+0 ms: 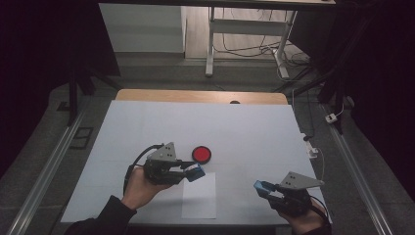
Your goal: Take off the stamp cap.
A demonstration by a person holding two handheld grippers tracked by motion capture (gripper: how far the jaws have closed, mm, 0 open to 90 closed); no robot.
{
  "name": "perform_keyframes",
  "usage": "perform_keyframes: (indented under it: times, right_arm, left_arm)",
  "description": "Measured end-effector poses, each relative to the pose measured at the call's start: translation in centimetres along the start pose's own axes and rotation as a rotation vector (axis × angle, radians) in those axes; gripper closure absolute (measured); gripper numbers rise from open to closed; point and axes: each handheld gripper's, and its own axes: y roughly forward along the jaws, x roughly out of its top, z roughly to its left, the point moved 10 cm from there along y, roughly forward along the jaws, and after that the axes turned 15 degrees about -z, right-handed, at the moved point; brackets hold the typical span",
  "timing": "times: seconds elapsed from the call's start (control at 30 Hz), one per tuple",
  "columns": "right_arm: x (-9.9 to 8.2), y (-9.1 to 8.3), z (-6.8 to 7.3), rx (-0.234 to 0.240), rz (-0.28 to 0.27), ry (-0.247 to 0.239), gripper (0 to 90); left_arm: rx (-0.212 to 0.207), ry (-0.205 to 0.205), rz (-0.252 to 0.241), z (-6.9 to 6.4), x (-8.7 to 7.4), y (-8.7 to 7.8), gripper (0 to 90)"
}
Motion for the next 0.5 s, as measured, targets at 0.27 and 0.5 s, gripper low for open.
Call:
perform_keyframes:
  times: [0.27, 0.5]
  right_arm:
    - [-0.9, -1.4, -1.2, -0.054, 0.011, 0.069, 68.5]
    - [-1.4, -1.9, -1.2, -0.047, 0.010, 0.082, 68.4]
  left_arm:
    - [0.015, 0.005, 0.013, 0.1, -0.1, 0.0, 70.3]
    - [0.022, 0.001, 0.015, 0.2, -0.3, 0.1, 70.2]
